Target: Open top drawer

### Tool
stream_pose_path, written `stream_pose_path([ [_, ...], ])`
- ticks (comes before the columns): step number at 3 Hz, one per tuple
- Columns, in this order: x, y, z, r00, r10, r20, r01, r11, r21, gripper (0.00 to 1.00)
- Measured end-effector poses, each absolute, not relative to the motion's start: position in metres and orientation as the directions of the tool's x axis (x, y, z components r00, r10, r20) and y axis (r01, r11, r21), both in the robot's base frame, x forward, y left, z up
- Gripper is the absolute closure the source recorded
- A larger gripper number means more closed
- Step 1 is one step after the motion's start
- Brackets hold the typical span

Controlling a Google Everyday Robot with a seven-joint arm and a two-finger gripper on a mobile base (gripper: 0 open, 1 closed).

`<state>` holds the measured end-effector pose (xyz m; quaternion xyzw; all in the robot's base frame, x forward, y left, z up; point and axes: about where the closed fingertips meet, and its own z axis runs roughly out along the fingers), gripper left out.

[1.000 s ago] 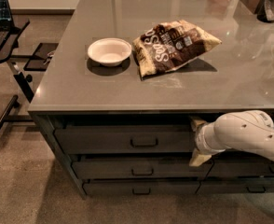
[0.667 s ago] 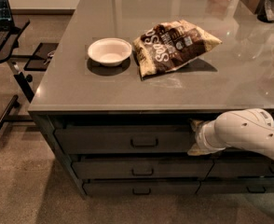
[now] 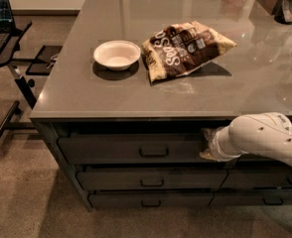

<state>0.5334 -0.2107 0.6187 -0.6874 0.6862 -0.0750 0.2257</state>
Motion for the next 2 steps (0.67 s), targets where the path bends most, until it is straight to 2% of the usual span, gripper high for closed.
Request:
stream_pose_path([
  [1, 0.5386, -0.2104, 0.6264, 0.047, -0.977, -0.207, -0.91, 0.044, -0.413, 1.0],
  [2, 0.5402, -0.2103, 0.6278, 0.047, -0.977, -0.207, -0.91, 0.044, -0.413, 1.0],
])
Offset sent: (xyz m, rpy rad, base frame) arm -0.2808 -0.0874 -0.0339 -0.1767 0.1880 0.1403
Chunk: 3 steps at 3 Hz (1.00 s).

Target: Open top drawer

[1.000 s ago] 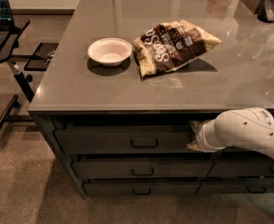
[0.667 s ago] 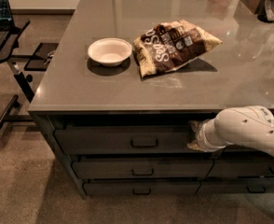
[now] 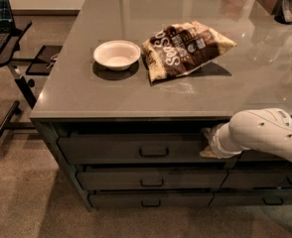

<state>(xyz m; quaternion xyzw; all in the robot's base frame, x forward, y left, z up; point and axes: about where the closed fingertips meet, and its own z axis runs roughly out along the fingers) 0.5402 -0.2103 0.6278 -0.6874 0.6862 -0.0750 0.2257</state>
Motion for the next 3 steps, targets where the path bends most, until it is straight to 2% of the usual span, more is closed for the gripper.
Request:
stream_pose_path([
  [3, 0.5322, -0.2145, 0.6269, 0.045, -0.978, -0.203, -0.913, 0.042, -0.405, 1.0],
])
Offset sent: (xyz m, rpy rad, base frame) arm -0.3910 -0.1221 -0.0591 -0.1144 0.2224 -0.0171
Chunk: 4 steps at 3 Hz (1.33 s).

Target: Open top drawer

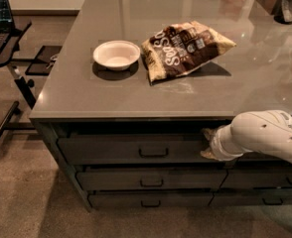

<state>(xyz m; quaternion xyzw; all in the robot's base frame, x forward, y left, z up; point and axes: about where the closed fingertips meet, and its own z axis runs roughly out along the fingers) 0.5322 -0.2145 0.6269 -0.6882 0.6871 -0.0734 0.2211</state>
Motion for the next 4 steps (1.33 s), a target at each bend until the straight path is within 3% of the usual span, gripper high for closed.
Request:
stream_pose_path([
  [1, 0.5233, -0.2124, 0.6302, 0.052, -0.977, -0.205, -0.919, 0.034, -0.393, 0.82],
  [4, 0.5254, -0.2126, 0.6347, 0.052, -0.977, -0.207, -0.919, 0.035, -0.393, 0.12],
])
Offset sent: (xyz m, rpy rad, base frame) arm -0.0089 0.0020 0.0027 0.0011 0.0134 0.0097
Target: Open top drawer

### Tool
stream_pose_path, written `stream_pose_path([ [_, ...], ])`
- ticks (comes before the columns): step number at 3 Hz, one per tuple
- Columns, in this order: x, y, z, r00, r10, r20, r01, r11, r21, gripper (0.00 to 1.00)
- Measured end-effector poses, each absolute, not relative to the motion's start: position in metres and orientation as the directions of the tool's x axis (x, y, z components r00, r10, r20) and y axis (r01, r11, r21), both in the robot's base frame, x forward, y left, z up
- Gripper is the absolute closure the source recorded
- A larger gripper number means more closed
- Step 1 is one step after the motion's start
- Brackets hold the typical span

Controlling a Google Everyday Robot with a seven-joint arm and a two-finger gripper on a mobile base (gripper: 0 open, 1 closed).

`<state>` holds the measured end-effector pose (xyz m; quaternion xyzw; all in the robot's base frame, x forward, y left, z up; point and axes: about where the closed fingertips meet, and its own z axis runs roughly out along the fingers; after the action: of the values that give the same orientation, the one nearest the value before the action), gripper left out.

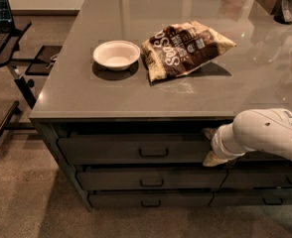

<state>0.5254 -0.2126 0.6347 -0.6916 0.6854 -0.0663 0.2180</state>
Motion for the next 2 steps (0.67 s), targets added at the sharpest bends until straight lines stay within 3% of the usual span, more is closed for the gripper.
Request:
stream_pose_path([
  [1, 0.5248, -0.1953, 0.6186, 0.062, -0.947, -0.317, -0.93, 0.061, -0.363, 0.16],
  [2, 0.5243, -0.1954, 0.6233, 0.062, -0.947, -0.317, -0.93, 0.061, -0.363, 0.39],
])
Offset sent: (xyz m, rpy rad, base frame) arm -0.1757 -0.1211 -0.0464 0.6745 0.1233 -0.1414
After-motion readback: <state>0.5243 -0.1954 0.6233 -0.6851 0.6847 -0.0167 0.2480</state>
